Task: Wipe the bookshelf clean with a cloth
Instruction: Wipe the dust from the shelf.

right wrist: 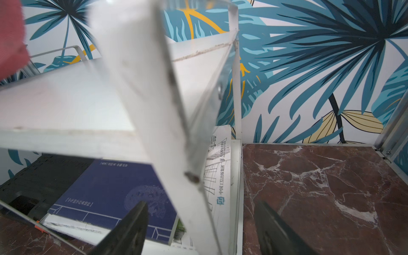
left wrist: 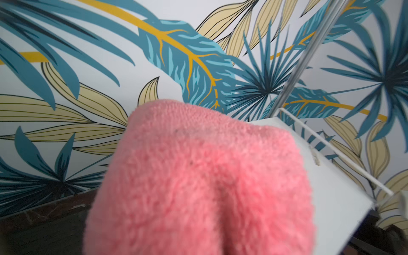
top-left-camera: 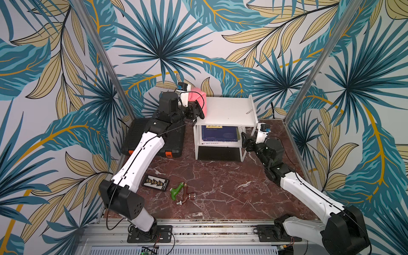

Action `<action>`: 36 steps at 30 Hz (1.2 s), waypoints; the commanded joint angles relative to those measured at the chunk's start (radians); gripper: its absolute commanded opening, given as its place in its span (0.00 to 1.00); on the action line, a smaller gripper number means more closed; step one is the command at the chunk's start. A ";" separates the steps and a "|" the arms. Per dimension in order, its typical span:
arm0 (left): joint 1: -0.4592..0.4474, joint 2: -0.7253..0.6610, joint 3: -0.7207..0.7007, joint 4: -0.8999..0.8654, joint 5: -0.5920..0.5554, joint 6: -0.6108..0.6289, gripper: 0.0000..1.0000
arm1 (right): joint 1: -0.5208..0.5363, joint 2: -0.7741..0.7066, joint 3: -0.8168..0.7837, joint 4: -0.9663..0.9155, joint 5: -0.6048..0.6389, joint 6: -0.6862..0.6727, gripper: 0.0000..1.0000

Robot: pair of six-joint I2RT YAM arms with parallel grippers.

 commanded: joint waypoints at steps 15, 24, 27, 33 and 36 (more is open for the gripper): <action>-0.014 -0.156 -0.197 0.190 -0.089 -0.061 0.00 | 0.000 0.001 -0.013 0.013 0.003 0.059 0.78; -0.020 -0.513 -0.661 0.286 -0.011 -0.152 0.00 | 0.001 0.011 -0.008 0.017 0.033 0.047 0.79; -0.019 -0.433 -0.637 0.284 -0.003 -0.141 0.00 | 0.001 0.012 -0.008 0.024 0.041 0.047 0.79; -0.021 -0.300 -0.591 0.261 0.008 -0.122 0.00 | 0.000 0.012 -0.017 0.021 0.046 0.051 0.79; -0.021 -0.334 -0.728 0.281 -0.056 -0.195 0.00 | 0.001 0.013 -0.033 0.026 0.056 0.055 0.79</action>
